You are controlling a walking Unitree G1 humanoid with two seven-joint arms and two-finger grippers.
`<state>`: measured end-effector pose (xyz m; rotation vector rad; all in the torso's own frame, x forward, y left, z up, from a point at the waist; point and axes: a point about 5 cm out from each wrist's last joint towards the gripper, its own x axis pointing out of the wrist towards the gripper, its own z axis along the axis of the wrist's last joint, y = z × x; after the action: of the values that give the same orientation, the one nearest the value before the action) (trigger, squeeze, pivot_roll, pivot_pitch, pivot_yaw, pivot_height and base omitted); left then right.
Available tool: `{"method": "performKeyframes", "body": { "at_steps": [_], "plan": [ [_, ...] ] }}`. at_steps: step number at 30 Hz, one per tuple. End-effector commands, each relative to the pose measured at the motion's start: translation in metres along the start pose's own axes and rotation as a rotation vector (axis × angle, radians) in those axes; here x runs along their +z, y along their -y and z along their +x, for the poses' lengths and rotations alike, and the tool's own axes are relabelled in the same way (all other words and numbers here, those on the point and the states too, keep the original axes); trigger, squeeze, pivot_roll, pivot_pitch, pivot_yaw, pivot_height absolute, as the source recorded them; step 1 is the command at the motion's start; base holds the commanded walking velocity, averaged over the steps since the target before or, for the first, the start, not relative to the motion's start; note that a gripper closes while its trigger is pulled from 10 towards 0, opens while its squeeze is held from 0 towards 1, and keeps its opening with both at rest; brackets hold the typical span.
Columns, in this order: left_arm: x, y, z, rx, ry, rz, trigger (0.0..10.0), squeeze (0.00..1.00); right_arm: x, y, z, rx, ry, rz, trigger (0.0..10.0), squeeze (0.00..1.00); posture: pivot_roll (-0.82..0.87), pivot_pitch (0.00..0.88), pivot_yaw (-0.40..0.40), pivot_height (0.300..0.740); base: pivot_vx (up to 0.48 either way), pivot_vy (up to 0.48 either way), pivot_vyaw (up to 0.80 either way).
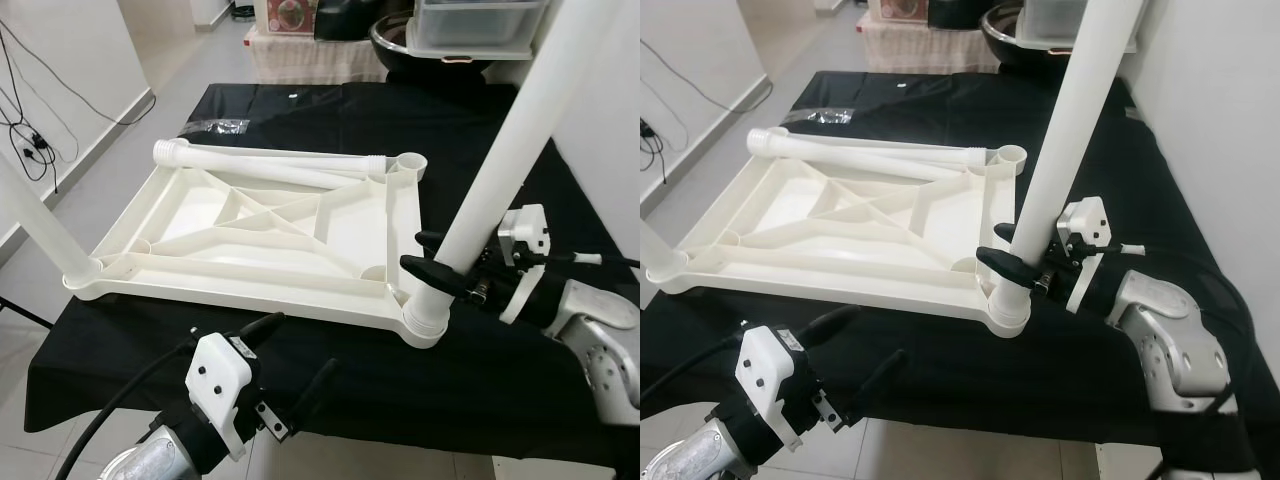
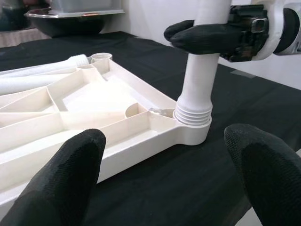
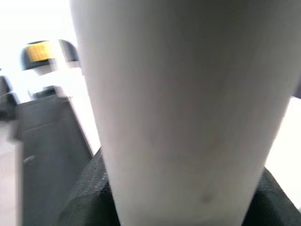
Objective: Building children table
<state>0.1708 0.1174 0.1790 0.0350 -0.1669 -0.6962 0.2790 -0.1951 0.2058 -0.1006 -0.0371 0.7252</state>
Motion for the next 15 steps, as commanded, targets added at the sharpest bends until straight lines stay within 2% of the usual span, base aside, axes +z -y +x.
{"method": "performKeyframes", "body": {
  "at_steps": [1, 2, 3, 4, 5, 6, 7, 9, 15],
  "plan": [
    [-0.004, -0.001, -0.002, -0.004, -0.024, -0.012, 10.0, 0.00, -0.041, 0.010, -0.004, -0.330, -0.241, 0.009, 0.0, 0.00, 0.06, 0.163, -0.006, 0.740, 0.000, 0.000, 0.00],
    [-0.004, -0.001, -0.002, -0.004, -0.024, -0.012, 10.0, 0.00, -0.041, 0.010, -0.004, -0.330, -0.241, 0.009, 0.0, 0.00, 0.06, 0.163, -0.006, 0.740, 0.000, 0.000, 0.00],
    [-0.005, -0.002, -0.002, -0.003, -0.025, -0.012, 10.0, 0.00, -0.043, 0.014, -0.014, -0.661, -0.280, -0.012, 0.0, 0.00, 0.05, 0.166, -0.005, 0.740, 0.000, 0.000, 0.00],
    [-0.005, -0.002, -0.002, -0.003, -0.025, -0.012, 10.0, 0.00, -0.043, 0.014, -0.014, -0.661, -0.280, -0.012, 0.0, 0.00, 0.05, 0.166, -0.005, 0.740, 0.000, 0.000, 0.00],
    [-0.005, -0.002, -0.001, -0.004, -0.024, -0.014, 10.0, 0.00, -0.043, 0.003, -0.013, -0.720, -0.288, -0.024, 0.0, 0.00, 0.06, 0.164, -0.002, 0.740, 0.000, 0.000, 0.00],
    [-0.005, -0.002, 0.000, -0.008, -0.024, -0.016, 10.0, 0.00, -0.037, -0.005, -0.003, -0.722, -0.254, -0.049, 0.0, 0.00, 0.05, 0.152, 0.005, 0.740, 0.000, 0.000, 0.00],
    [-0.005, -0.002, 0.000, -0.008, -0.024, -0.016, 10.0, 0.00, -0.037, -0.005, -0.003, -0.722, -0.254, -0.049, 0.0, 0.00, 0.05, 0.152, 0.005, 0.740, 0.000, 0.000, 0.00],
    [-0.006, -0.001, 0.002, -0.014, -0.023, -0.019, 10.0, 0.00, -0.031, -0.014, 0.017, -0.624, -0.196, -0.047, 0.0, 0.00, 0.06, 0.152, 0.000, 0.740, 0.000, 0.000, 0.00],
    [-0.005, -0.004, 0.003, 0.000, -0.019, -0.011, 10.0, 0.00, -0.024, -0.013, 0.031, -0.612, -0.161, -0.023, 0.0, 0.00, 0.07, 0.147, -0.009, 0.740, 0.000, 0.000, 0.00]
  ]
}}
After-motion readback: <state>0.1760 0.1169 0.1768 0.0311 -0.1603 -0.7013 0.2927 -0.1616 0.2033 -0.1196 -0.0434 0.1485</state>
